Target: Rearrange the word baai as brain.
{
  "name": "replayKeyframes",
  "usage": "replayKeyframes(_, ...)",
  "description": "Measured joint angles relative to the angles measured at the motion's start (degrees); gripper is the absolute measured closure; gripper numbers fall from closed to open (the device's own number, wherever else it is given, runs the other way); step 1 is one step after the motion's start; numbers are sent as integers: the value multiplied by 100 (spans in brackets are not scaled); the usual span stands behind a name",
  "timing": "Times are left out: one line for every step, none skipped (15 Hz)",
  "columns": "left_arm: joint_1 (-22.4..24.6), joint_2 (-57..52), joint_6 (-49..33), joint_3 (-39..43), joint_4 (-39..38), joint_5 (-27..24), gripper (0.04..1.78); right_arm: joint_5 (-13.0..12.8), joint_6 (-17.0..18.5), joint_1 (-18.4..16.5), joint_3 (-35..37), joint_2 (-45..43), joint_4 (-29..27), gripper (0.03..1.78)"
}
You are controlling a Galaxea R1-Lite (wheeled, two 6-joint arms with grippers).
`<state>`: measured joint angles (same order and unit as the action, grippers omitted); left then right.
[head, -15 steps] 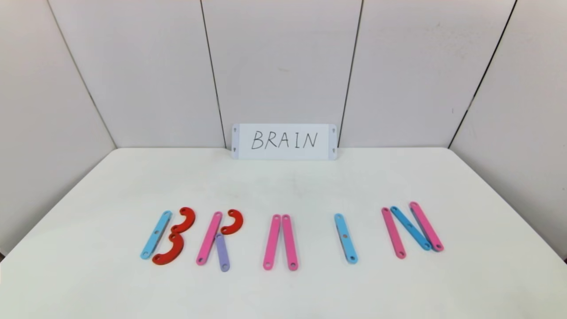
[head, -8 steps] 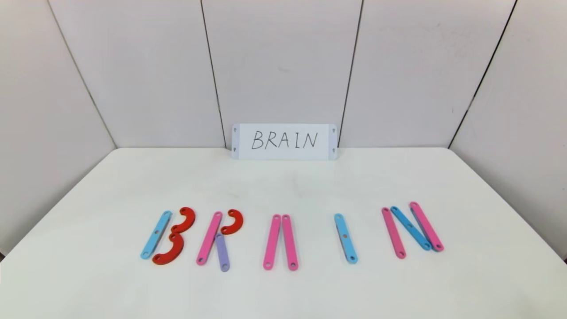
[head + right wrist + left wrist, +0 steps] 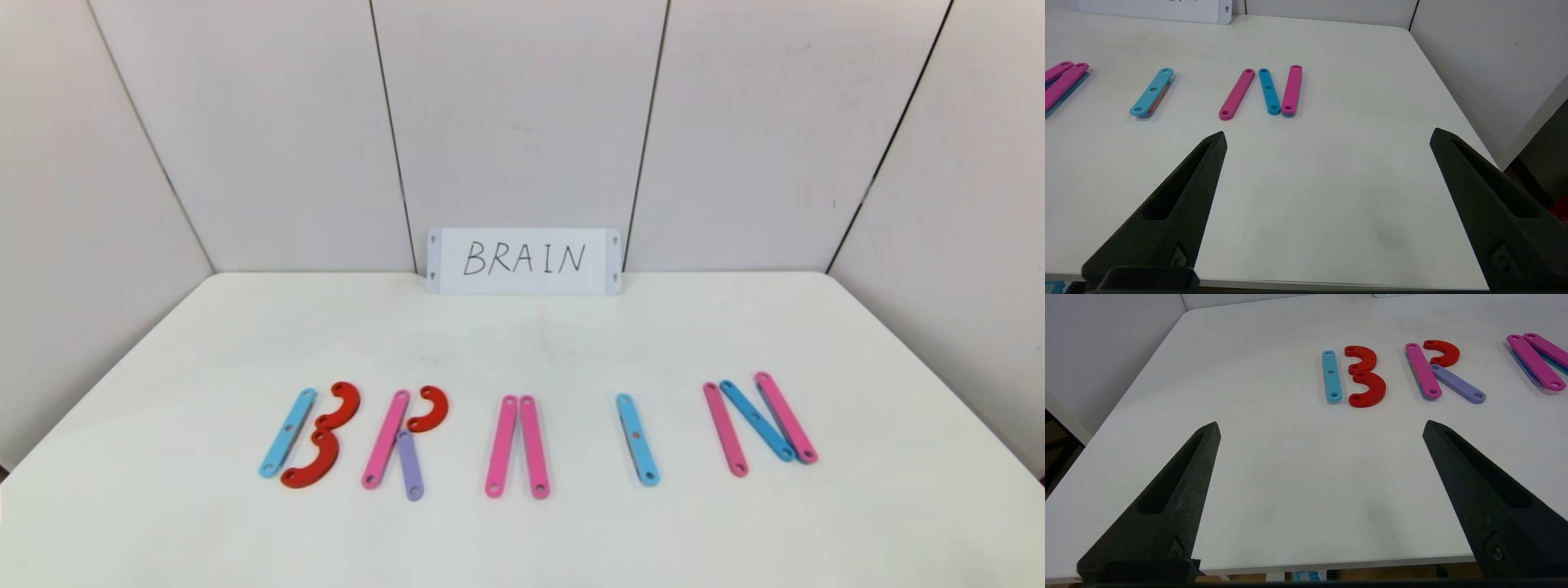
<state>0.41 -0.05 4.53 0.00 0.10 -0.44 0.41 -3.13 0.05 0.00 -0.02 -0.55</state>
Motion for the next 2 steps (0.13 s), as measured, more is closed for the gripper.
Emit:
replayKeyframes(0, 0, 0, 0, 0, -5, 8, 0, 11, 0, 0, 0, 0, 7)
replayKeyframes(0, 0, -24, -2, 15, -30, 8, -4, 49, 0, 0, 0, 2, 7)
